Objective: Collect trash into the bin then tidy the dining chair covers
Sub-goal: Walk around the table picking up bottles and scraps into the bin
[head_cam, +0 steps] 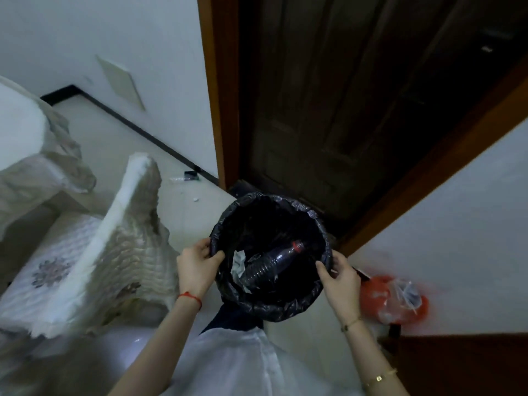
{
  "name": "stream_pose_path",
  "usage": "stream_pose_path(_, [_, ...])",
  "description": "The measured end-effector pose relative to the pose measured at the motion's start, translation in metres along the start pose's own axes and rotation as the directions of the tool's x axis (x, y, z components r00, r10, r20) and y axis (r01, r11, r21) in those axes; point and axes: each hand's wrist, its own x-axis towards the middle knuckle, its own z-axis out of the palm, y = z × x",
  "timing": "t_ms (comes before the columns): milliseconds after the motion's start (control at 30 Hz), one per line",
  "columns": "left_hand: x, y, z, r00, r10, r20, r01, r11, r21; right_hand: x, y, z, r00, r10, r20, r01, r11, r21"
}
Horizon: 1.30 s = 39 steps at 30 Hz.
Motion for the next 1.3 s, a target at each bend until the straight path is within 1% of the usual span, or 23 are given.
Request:
stream_pose_path(100, [0.064, 0.032, 0.005, 0.998, -0.006, -0.059, 0.006, 1.0, -0.002, 0.078, -0.026, 0.028, 0.998, -0.024, 0.052, 0.023, 1.0, 0.014])
stream_pose_path(200, [0.118, 0.06, 0.006, 0.987, 0.033, -0.157, -0.032, 0.999, 0.01, 0.146, -0.059, 0.053, 0.992, -0.08, 0.099, 0.08, 0.997, 0.003])
stream_pose_path(267, [0.148, 0.077, 0.005, 0.975, 0.041, -0.221, -0.035, 0.999, 0.032, 0.187, -0.075, 0.07, 0.987, -0.092, 0.134, 0.093, 0.996, -0.005])
stream_pose_path(400, [0.21, 0.094, 0.001, 0.936, -0.003, -0.351, 0.026, 0.998, 0.061, 0.266, -0.102, 0.111, 0.966, -0.106, 0.237, 0.116, 0.993, -0.025])
stream_pose_path(467, [0.241, 0.096, 0.0, 0.913, -0.033, -0.406, 0.068, 0.995, 0.071, 0.303, -0.119, 0.135, 0.949, -0.138, 0.283, 0.148, 0.989, -0.017])
stream_pose_path(567, [0.285, 0.1, 0.0, 0.868, -0.098, -0.487, 0.122, 0.992, 0.017, 0.36, -0.142, 0.173, 0.916, -0.173, 0.361, 0.191, 0.982, -0.012])
stream_pose_path(633, [0.314, 0.105, -0.001, 0.829, -0.136, -0.542, 0.136, 0.99, -0.04, 0.399, -0.159, 0.2, 0.879, -0.222, 0.423, 0.244, 0.97, 0.003])
stream_pose_path(800, [0.373, 0.12, -0.003, 0.701, -0.258, -0.665, 0.181, 0.966, -0.185, 0.486, -0.212, 0.263, 0.761, -0.315, 0.567, 0.358, 0.933, 0.037])
stream_pose_path(900, [0.401, 0.129, -0.009, 0.623, -0.294, -0.725, 0.2, 0.956, -0.216, 0.525, -0.241, 0.302, 0.654, -0.367, 0.661, 0.45, 0.892, 0.05])
stream_pose_path(1000, [0.421, 0.134, -0.016, 0.538, -0.334, -0.774, 0.2, 0.943, -0.268, 0.548, -0.266, 0.338, 0.555, -0.405, 0.727, 0.5, 0.86, 0.098])
stream_pose_path(1133, [0.444, 0.137, -0.028, 0.429, -0.387, -0.816, 0.181, 0.922, -0.342, 0.562, -0.292, 0.385, 0.473, -0.412, 0.779, 0.516, 0.846, 0.135])
stream_pose_path(1233, [0.465, 0.127, -0.043, 0.375, -0.412, -0.831, 0.19, 0.911, -0.366, 0.569, -0.307, 0.421, 0.419, -0.419, 0.806, 0.527, 0.835, 0.16])
stream_pose_path(1300, [0.48, 0.118, -0.055, 0.355, -0.426, -0.832, 0.199, 0.904, -0.378, 0.572, -0.317, 0.445, 0.387, -0.412, 0.825, 0.528, 0.832, 0.167])
